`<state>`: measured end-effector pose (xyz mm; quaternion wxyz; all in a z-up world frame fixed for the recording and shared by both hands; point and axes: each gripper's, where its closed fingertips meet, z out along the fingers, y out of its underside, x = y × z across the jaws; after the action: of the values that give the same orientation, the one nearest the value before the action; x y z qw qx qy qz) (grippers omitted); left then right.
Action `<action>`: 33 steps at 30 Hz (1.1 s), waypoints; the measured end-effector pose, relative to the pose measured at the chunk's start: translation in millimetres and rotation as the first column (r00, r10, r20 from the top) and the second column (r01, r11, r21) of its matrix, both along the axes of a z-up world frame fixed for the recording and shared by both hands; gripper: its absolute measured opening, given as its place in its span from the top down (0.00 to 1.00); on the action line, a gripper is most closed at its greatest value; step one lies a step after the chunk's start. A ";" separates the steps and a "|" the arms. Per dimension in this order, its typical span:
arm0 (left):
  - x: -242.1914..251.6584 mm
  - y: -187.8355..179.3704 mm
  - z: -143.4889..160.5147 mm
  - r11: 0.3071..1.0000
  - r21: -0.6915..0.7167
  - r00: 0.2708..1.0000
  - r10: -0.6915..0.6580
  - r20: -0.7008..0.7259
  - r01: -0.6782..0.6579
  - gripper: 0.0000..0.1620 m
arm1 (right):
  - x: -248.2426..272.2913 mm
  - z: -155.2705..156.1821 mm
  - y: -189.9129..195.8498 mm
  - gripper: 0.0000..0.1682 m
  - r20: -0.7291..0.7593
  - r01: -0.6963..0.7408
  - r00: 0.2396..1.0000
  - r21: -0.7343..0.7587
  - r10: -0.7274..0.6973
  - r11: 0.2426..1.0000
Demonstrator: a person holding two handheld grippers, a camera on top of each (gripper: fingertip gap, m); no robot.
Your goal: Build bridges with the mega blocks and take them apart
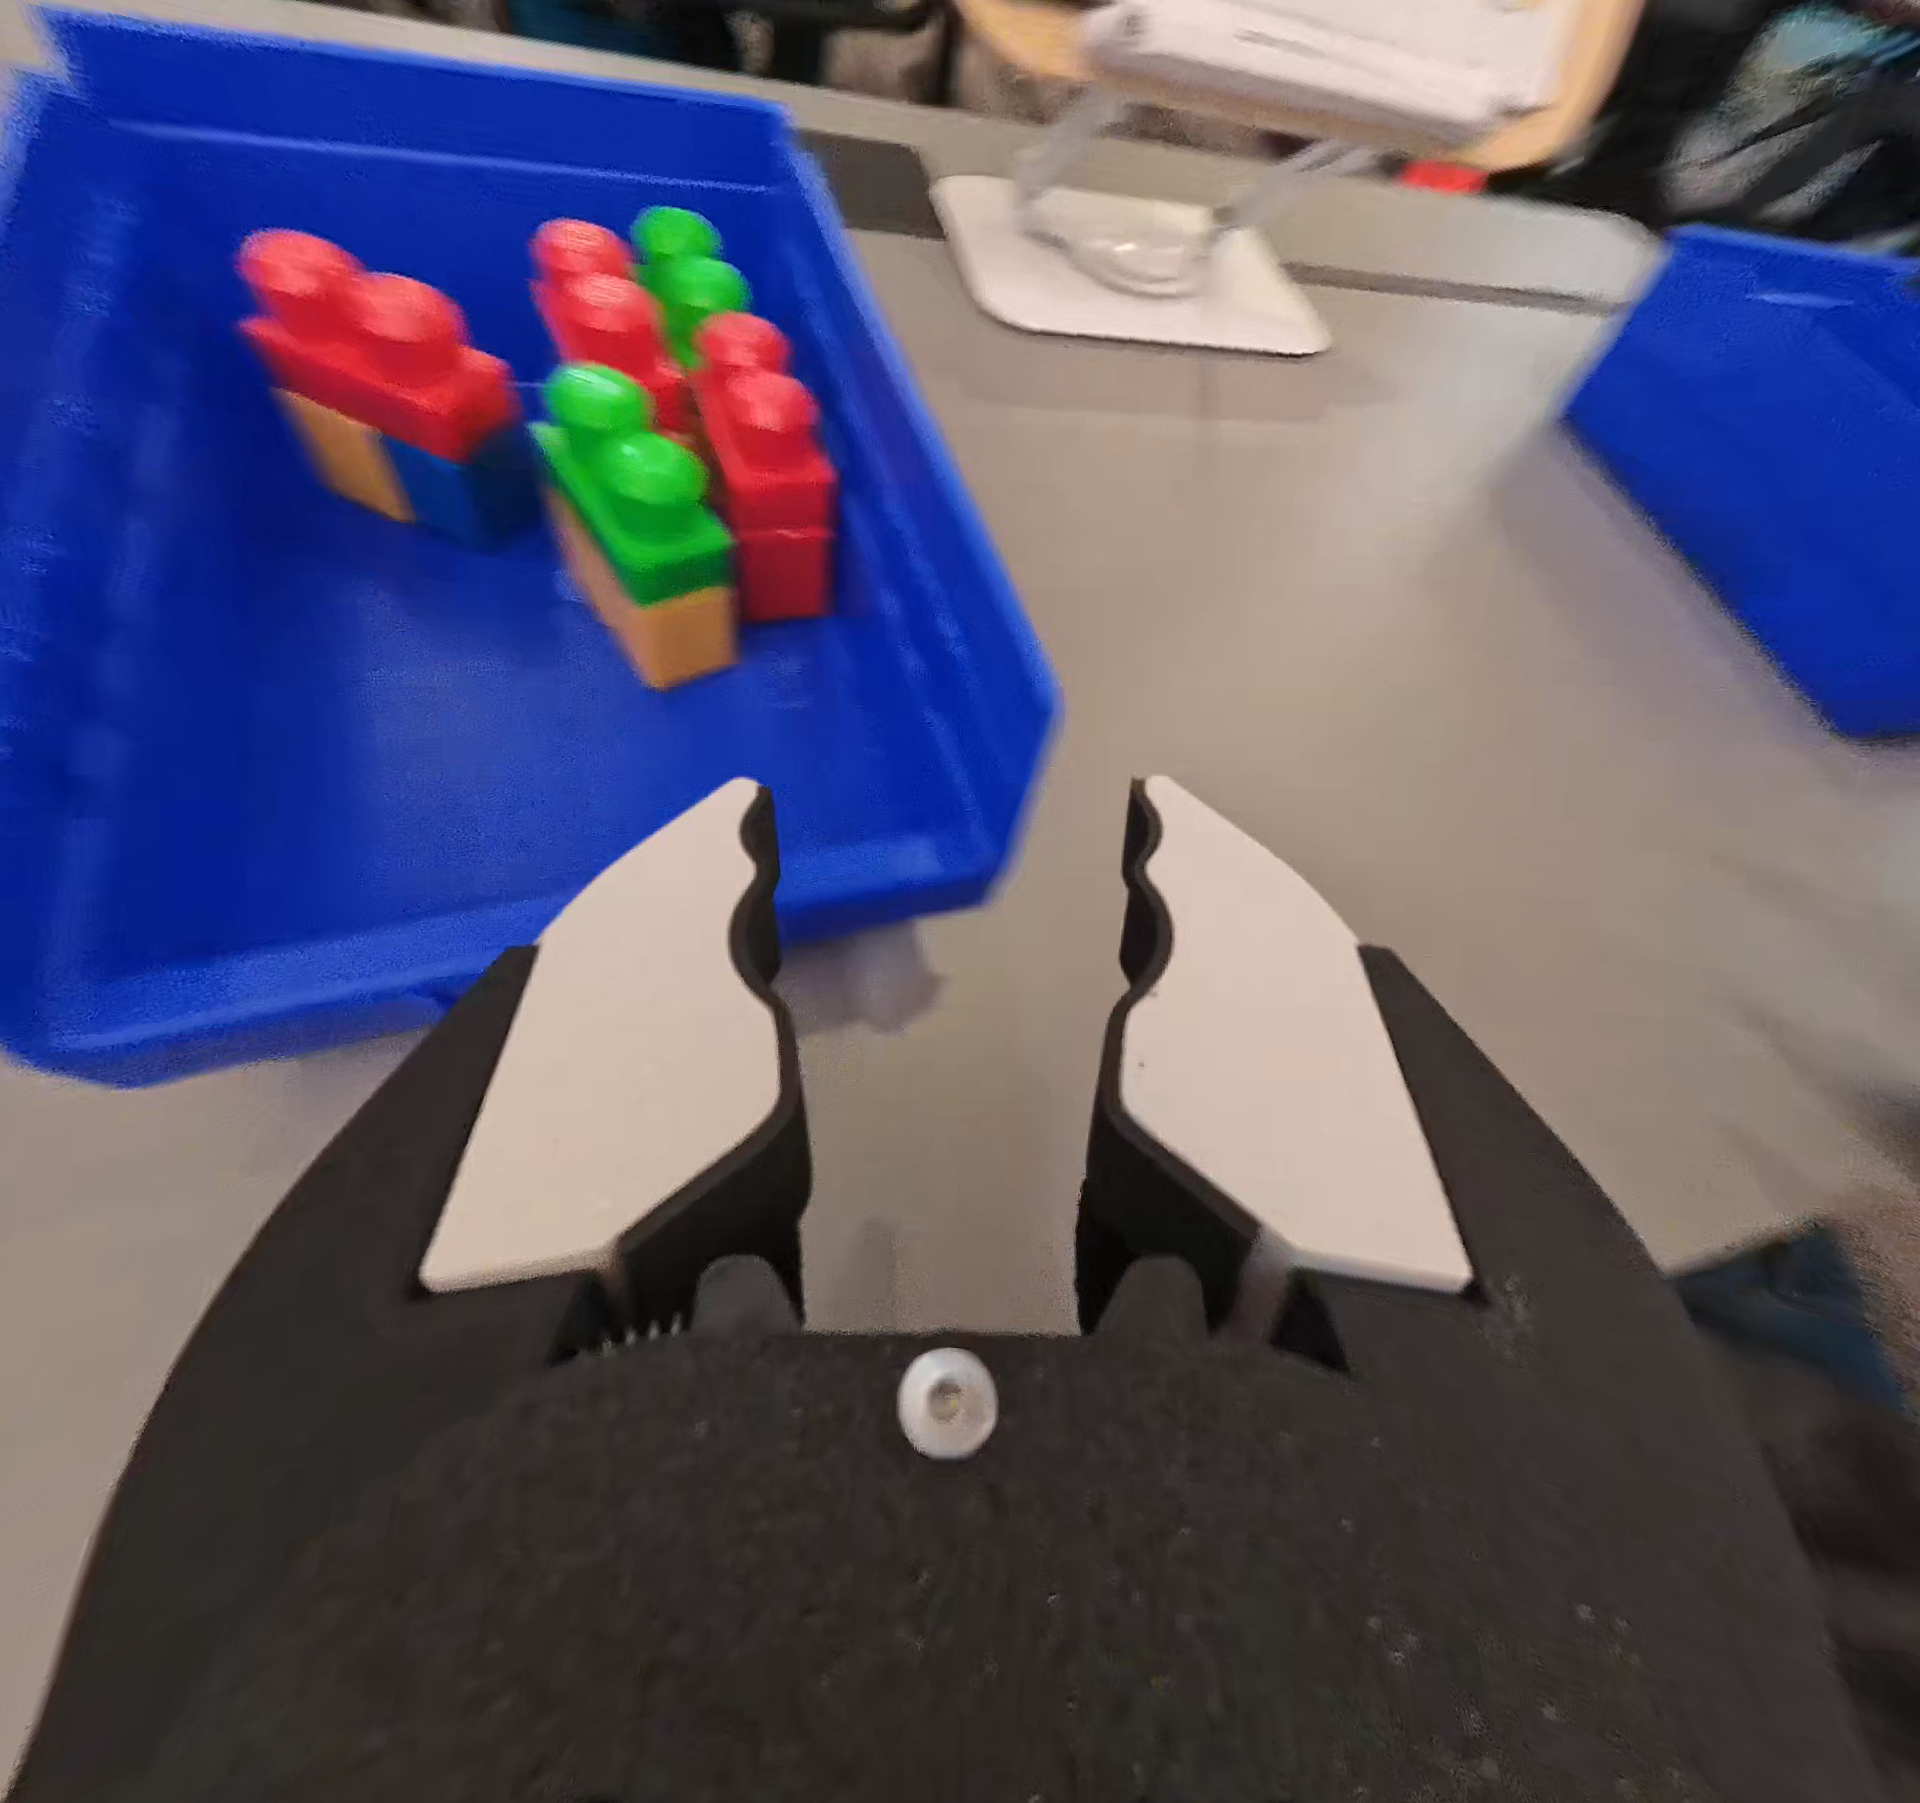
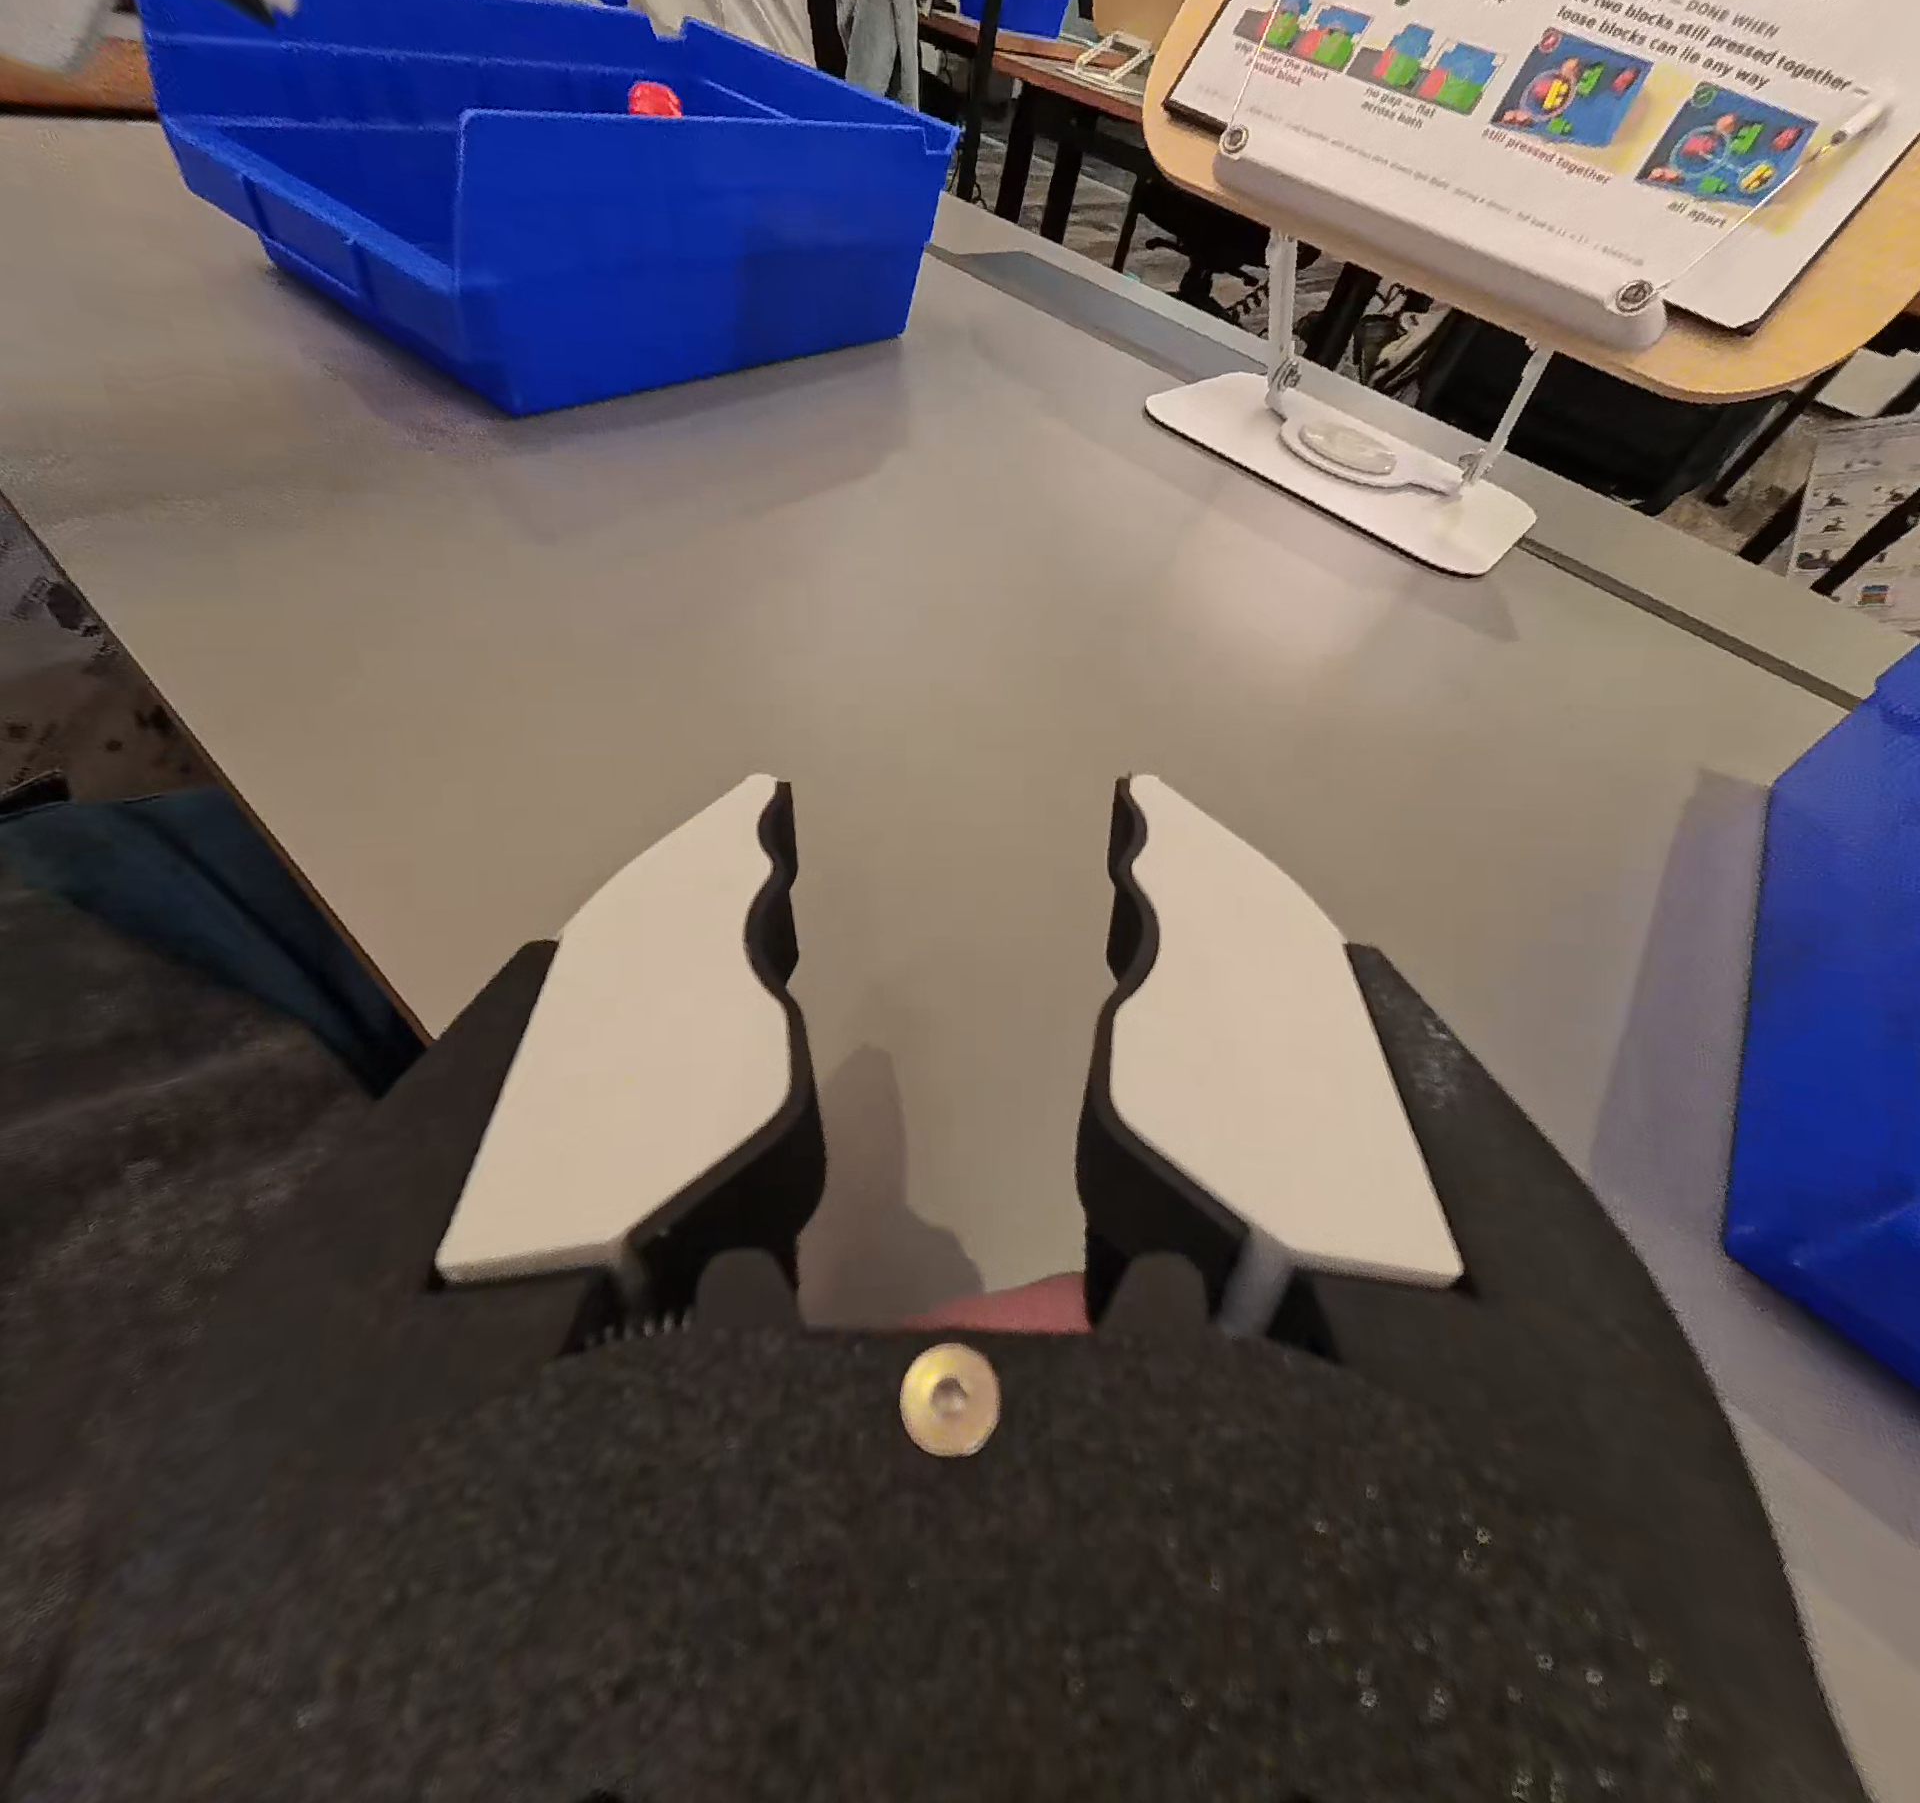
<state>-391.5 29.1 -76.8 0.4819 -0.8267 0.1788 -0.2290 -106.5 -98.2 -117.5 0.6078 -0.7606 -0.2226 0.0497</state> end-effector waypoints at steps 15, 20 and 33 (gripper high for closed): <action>-16.4 169.9 -63.0 0.842 -0.439 0.905 0.127 -0.405 -0.315 0.64 | 9.7 -1.8 -0.9 0.68 0.065 -0.009 0.998 -0.001 0.009 1.000; -19.7 168.3 -69.1 0.829 -0.487 0.909 0.060 -0.412 -0.276 0.78 | 18.7 -2.9 -2.1 0.69 0.070 0.009 0.998 -0.006 -0.008 1.000; 48.8 54.1 100.1 0.902 0.122 0.883 -0.430 0.187 0.414 0.79 | 33.5 18.2 8.0 0.68 -0.386 -0.098 0.921 -0.087 0.058 0.991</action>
<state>-342.6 83.2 23.3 0.4684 -0.7196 0.3115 -0.4071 -73.1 -90.2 -99.3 0.5962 -0.7577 -0.1271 0.2328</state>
